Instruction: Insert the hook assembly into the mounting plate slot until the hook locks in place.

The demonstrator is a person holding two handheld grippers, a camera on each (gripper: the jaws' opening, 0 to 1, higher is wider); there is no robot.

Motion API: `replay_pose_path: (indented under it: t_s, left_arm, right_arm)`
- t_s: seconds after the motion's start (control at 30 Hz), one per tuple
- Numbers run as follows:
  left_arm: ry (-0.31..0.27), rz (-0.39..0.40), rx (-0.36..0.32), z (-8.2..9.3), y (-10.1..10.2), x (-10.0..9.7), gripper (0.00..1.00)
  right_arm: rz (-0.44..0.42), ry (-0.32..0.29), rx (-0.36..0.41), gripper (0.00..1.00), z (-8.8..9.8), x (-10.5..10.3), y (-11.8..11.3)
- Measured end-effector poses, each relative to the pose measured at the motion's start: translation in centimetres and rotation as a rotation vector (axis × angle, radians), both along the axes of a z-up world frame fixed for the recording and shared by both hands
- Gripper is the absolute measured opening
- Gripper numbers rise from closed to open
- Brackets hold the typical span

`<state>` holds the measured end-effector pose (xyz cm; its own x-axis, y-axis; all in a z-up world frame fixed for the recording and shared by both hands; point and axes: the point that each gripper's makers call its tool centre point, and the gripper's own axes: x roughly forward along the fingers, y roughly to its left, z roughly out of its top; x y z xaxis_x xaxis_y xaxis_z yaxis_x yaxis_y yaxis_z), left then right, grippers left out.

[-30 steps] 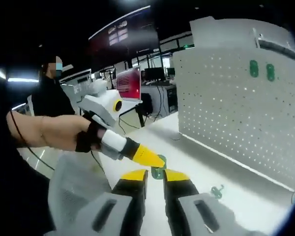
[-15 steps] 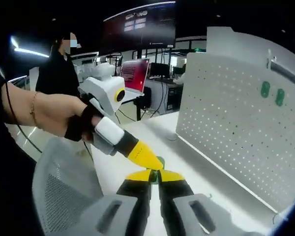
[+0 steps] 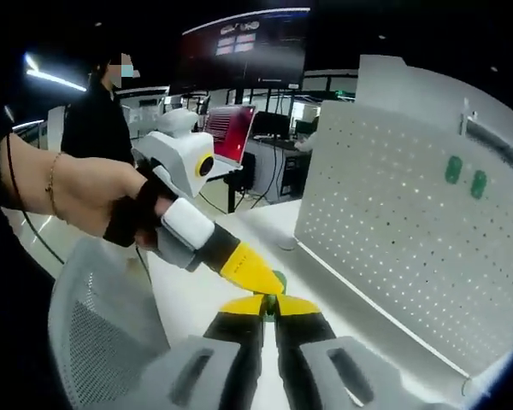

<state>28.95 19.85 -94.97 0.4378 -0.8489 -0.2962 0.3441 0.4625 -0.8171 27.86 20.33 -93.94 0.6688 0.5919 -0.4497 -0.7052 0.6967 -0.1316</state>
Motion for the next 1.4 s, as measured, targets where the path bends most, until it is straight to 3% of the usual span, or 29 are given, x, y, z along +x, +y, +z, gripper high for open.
replay_pose_path:
  t_s: [0.27,0.37,0.57,0.67,0.8,0.9,1.07,1.1,1.23,1.3,1.4]
  left_arm:
    - [-0.038,-0.013,0.002,0.7,-0.2,0.3,0.02]
    - [-0.100,-0.048,0.011,1.3,-0.3,0.1,0.03]
    - [-0.083,-0.052,-0.051,2.2,-0.4,0.2,0.03]
    - [-0.107,-0.033,-0.054,2.8,-0.5,0.2,0.03]
    - [-0.258,-0.045,-0.005,3.4,-0.4,0.7,0.04]
    - [-0.411,-0.041,0.085,4.1,0.0,1.1,0.05]
    - [-0.501,-0.062,0.156,5.3,0.4,1.0,0.07]
    - [-0.531,-0.052,0.166,5.6,0.6,1.2,0.10]
    - [-0.548,-0.034,0.148,6.5,1.1,1.5,0.27]
    - [-0.558,-0.035,0.161,6.4,1.1,1.7,0.38]
    - [-0.566,-0.048,0.168,6.2,1.1,1.4,0.46]
  right_arm:
    - [-0.021,0.010,0.056,0.00,0.6,0.2,-0.3]
    - [-0.019,0.011,0.075,0.00,1.1,0.0,-0.4]
    - [-0.007,0.005,0.110,0.00,2.1,0.0,-0.5]
    - [-0.001,0.001,0.124,0.00,2.6,0.1,-0.6]
    - [-0.015,0.019,0.168,0.00,2.8,0.6,-0.7]
    - [-0.017,0.015,0.180,0.00,3.1,0.9,-0.3]
    - [-0.007,0.003,0.182,0.00,3.5,1.2,0.3]
    - [-0.007,0.003,0.179,0.00,3.5,1.3,0.3]
    - [-0.010,-0.007,0.173,0.00,3.6,1.5,0.0]
    - [-0.018,-0.008,0.181,0.00,3.6,1.6,-0.3]
    - [-0.050,-0.014,0.201,0.00,3.9,2.1,-1.1]
